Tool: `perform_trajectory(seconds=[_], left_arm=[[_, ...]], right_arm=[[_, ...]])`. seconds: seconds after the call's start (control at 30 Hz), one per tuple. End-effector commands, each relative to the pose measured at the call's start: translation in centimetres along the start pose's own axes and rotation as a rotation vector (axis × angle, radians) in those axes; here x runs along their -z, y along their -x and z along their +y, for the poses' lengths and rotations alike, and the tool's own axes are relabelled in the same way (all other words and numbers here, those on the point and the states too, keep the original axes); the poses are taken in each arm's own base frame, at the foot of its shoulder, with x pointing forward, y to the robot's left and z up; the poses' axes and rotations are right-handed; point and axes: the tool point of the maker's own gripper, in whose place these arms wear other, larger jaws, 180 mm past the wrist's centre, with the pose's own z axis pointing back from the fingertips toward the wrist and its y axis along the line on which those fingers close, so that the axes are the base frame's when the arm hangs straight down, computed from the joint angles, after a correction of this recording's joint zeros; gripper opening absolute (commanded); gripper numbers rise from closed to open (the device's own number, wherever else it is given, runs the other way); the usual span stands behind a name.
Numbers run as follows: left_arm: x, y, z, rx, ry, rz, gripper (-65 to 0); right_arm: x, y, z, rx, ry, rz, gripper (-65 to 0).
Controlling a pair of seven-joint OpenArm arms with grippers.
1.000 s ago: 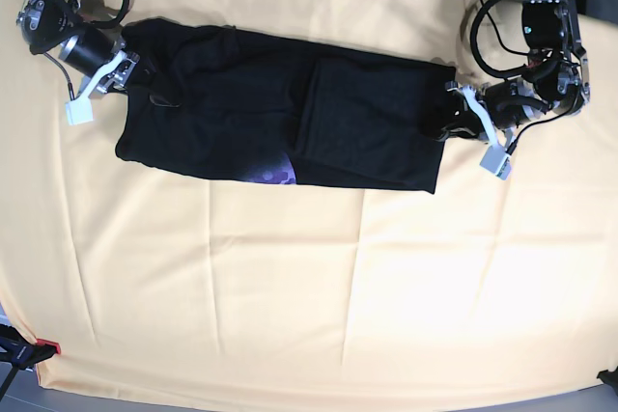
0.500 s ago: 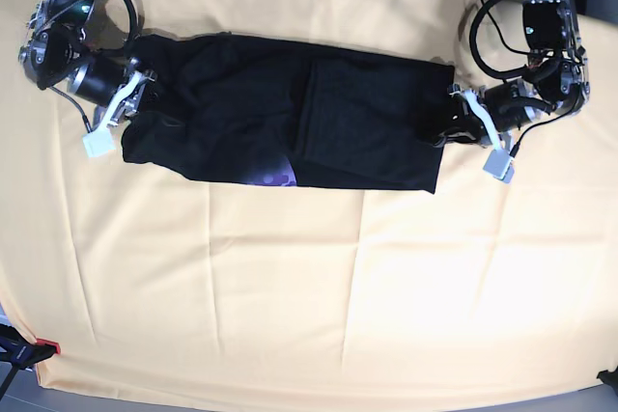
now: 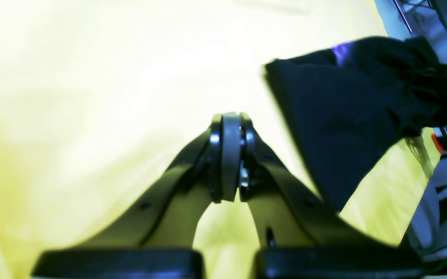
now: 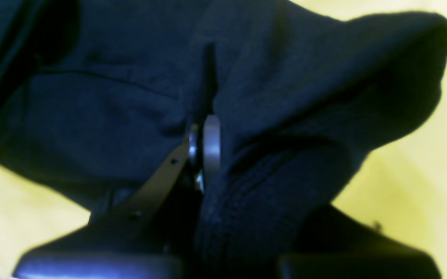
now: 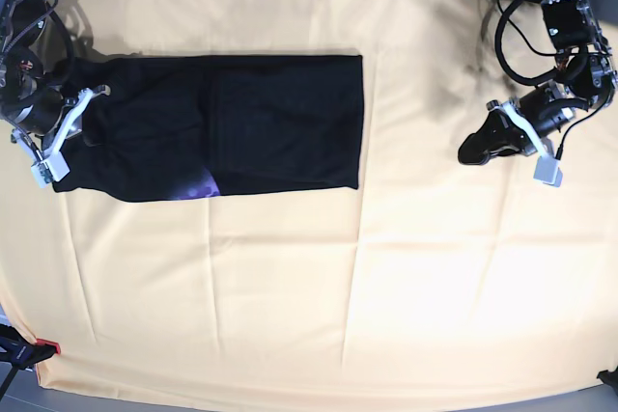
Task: Fold the T-shirt properly
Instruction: 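Fold the strip end with the right gripper toward the middle, then flip the folded bundle over with both grippers, graphic side up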
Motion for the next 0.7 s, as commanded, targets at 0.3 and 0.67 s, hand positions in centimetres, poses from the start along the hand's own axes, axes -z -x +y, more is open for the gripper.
perform_trajectory(seconds=[0.3,0.67], left_arm=[[-0.3,-1.0,-0.3,0.017,0.013,-0.026,-65.0],[-0.4,0.2,-0.4,-0.005,0.012,-0.008,-65.0]], right_arm=[[-4.4,-8.1,8.9,-0.062,-0.202,-0.36,-65.0],[-1.7,-10.2,19.7,-0.049,-0.448,-0.489,-65.0]])
